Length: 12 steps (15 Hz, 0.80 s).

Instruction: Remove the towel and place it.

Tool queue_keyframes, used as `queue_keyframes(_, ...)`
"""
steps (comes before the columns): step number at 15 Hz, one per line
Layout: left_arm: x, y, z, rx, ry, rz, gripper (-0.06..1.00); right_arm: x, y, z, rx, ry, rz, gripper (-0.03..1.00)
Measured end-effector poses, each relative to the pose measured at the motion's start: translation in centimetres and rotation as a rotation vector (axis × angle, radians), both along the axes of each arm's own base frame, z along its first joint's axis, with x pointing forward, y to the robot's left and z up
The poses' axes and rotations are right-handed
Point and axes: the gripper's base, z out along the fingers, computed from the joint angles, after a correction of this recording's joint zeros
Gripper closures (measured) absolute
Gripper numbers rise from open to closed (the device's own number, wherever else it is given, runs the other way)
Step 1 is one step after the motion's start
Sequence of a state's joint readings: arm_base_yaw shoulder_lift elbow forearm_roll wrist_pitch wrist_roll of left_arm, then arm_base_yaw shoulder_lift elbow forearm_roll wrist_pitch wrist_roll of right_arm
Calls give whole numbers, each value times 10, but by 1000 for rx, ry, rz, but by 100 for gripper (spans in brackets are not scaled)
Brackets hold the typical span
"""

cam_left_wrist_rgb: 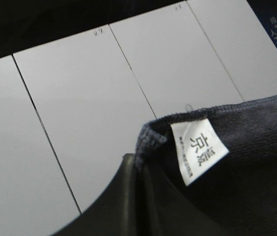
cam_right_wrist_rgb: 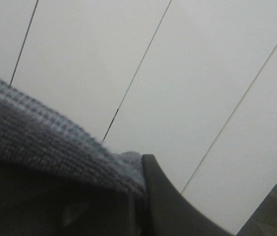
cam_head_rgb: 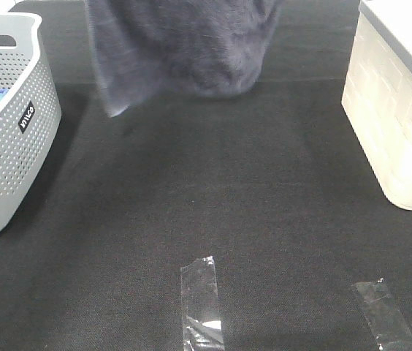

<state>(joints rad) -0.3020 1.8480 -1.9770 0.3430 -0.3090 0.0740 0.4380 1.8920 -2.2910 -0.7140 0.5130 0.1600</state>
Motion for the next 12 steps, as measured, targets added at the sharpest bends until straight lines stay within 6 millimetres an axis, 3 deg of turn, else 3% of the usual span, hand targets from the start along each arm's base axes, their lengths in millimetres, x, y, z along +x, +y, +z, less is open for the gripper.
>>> queue_keyframes(2, 17, 0, -24, 40, 156, 47, 94, 18, -5, -22, 12, 87, -35, 97)
queue_keyframes(6, 56, 0, -114, 169, 667, 188, 94, 41, 1, -92, 37, 475, -130, 97)
queue_keyframes(8, 50, -7, -143, 178, 955, 210, 94, 39, 2, -119, 15, 683, -164, 97)
queue_keyframes(12, 25, -9, -172, 146, 1399, 179, 94, 22, 10, -136, 28, 945, -74, 97)
